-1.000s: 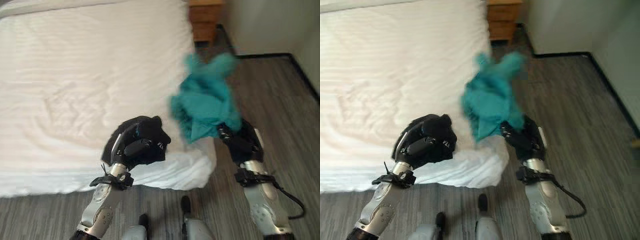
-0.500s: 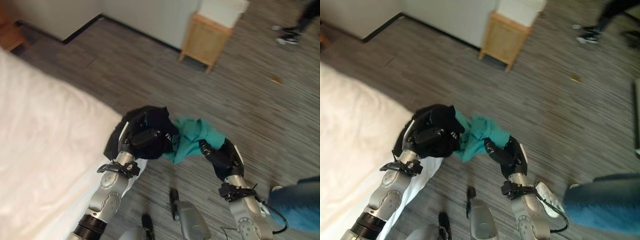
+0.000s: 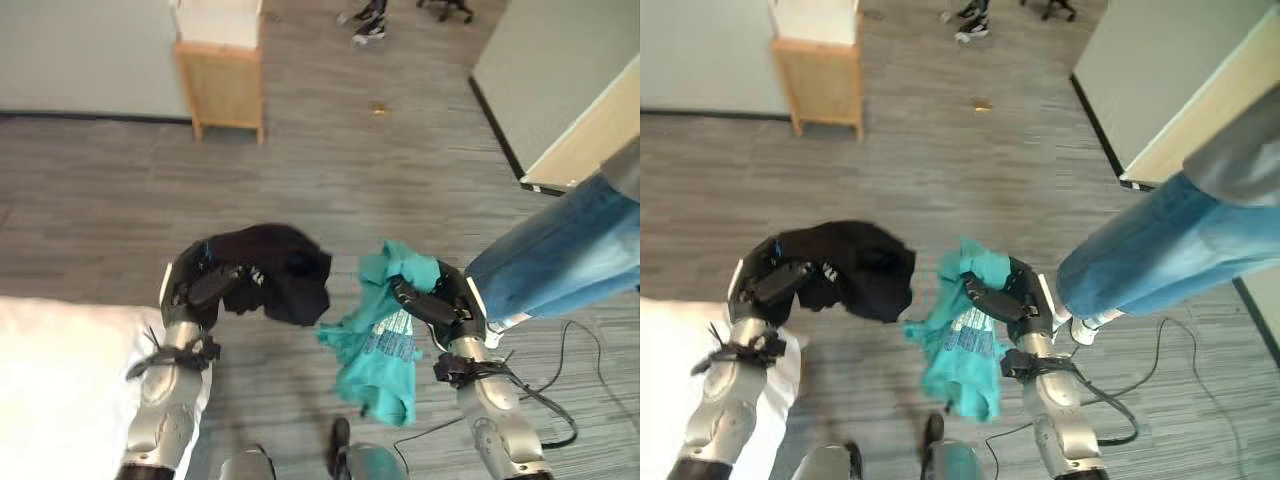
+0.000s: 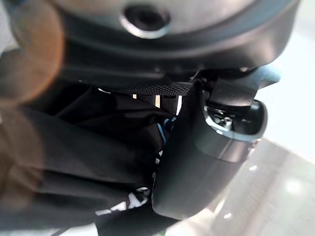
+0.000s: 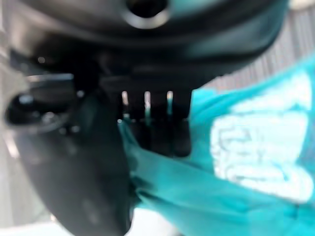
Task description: Pick up bed clothes into laundry basket.
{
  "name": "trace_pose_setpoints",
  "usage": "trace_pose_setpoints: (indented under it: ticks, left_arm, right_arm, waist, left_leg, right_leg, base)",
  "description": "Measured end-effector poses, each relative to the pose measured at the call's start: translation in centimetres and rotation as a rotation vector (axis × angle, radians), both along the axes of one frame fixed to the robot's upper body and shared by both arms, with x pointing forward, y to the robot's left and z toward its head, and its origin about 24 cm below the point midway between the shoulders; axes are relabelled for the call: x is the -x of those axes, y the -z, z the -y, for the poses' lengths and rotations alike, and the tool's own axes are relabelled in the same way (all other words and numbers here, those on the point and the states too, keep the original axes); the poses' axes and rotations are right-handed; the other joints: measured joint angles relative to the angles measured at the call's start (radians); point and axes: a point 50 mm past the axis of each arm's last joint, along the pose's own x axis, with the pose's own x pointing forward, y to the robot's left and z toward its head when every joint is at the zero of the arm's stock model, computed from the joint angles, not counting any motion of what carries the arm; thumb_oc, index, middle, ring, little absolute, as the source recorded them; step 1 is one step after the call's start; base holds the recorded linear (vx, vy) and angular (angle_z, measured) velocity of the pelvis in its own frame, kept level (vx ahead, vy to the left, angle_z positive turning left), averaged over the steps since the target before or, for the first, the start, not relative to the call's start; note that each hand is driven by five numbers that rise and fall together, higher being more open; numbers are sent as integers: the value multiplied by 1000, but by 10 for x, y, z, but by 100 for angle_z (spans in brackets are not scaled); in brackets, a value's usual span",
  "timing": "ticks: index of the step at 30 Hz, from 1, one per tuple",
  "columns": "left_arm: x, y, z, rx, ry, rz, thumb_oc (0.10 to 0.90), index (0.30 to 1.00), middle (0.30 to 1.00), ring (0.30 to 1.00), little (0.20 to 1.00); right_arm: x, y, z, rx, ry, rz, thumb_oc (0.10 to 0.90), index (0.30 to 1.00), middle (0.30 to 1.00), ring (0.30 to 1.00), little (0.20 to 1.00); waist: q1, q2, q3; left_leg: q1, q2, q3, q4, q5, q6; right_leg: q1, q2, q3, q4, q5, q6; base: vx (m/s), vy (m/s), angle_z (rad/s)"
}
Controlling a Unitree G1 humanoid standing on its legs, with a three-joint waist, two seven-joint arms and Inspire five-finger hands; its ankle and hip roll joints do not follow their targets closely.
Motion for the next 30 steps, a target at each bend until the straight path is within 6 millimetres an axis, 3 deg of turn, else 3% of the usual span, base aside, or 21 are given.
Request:
trace_pose_setpoints:
  ticks: [1, 2, 3, 5, 7, 10, 14, 15, 16, 23, 26, 30]
  left_arm:
    - [0, 3, 9, 0, 36, -13, 400, 300, 300, 300, 300]
    - [0, 5, 13, -3, 52, -22, 400, 300, 300, 300, 300]
    - [0, 5, 16, -10, 65, -24, 400, 300, 300, 300, 300]
    - [-2, 4, 24, -5, 81, -17, 400, 300, 300, 300, 300]
    - [-8, -2, 39, 11, 133, 12, 400, 300, 300, 300, 300]
    - [-9, -6, 48, 4, 174, 30, 400, 300, 300, 300, 300]
    - [-5, -1, 46, 2, 164, 11, 400, 300, 300, 300, 300]
    - [2, 5, 39, 3, 137, -16, 400, 300, 300, 300, 300]
    - [2, 5, 39, 3, 137, -16, 400, 300, 300, 300, 300]
    - [14, 55, 14, -58, -106, -258, 400, 300, 300, 300, 300]
    - [19, 59, 6, -61, -144, -281, 400, 300, 300, 300, 300]
    - [15, 56, 5, -84, -138, -267, 400, 300, 300, 300, 300]
  right_arm:
    - [-1, -2, 7, -3, 31, 9, 400, 300, 300, 300, 300]
    - [-1, -3, 8, 1, 34, 11, 400, 300, 300, 300, 300]
    - [-1, -3, 9, 2, 36, 12, 400, 300, 300, 300, 300]
    - [4, 2, 6, -35, 56, 5, 400, 300, 300, 300, 300]
    - [7, 10, -2, -110, 85, -12, 400, 300, 300, 300, 300]
    - [9, 19, -25, -152, 13, -50, 400, 300, 300, 300, 300]
    - [8, 18, -29, -136, -32, -49, 400, 300, 300, 300, 300]
    - [6, 12, -16, -129, 14, -24, 400, 300, 300, 300, 300]
    - [6, 12, -16, -129, 14, -24, 400, 300, 300, 300, 300]
    - [26, 64, 32, -259, 407, -225, 400, 300, 300, 300, 300]
    - [32, 69, 37, -244, 436, -250, 400, 300, 300, 300, 300]
    - [20, 62, 28, -219, 386, -225, 400, 300, 300, 300, 300]
  waist:
    - [-7, 10, 0]
    - [-11, 17, -3]
    - [-9, 24, -7]
    - [-33, 23, -8]
    - [-54, 28, -11]
    - [-54, 36, -14]
    - [-41, 44, -19]
    - [-23, 70, -36]
    - [-23, 70, -36]
    - [-9, 77, -40]
    - [-1, 78, -40]
    - [1, 87, -45]
  left_leg:
    - [6, -2, -23, -79, 24, -15]
    - [11, -16, -29, -117, 29, -4]
    - [33, -37, -59, -163, 79, 18]
    - [83, -44, -43, -239, 118, 36]
    - [98, -61, -51, -274, 139, 39]
    - [116, -68, -53, -300, 142, 40]
    - [183, -63, -51, -338, 142, 39]
    - [198, -50, -45, -364, 153, 32]
    - [198, -50, -45, -364, 153, 32]
    - [208, -56, -58, -366, 155, 31]
    - [207, -57, -61, -366, 156, 32]
    - [205, -58, -75, -368, 160, 33]
  right_leg:
    - [-11, 5, 27, 12, 8, 1]
    - [-8, 7, 43, 5, 13, 4]
    - [-12, 12, 62, 6, 15, 8]
    - [18, 4, 81, -38, 31, 30]
    - [39, -15, 68, -83, 49, 43]
    - [73, -23, 60, -142, 69, 47]
    - [145, -20, 56, -194, 73, 48]
    - [151, -5, 59, -204, 82, 49]
    - [151, -5, 59, -204, 82, 49]
    - [167, -20, 28, -200, 77, 54]
    - [169, -21, 26, -202, 77, 54]
    - [177, -22, 12, -207, 78, 54]
  base:
    - [12, -14, -33]
    - [7, -1, -61]
    - [2, 41, -61]
    - [22, 50, -21]
    - [-7, 36, 24]
    - [33, 21, 4]
    - [17, 5, 1]
    - [6, 17, -3]
    - [34, -9, -1]
    - [65, -51, 7]
    - [47, -54, 5]
    - [37, -45, 12]
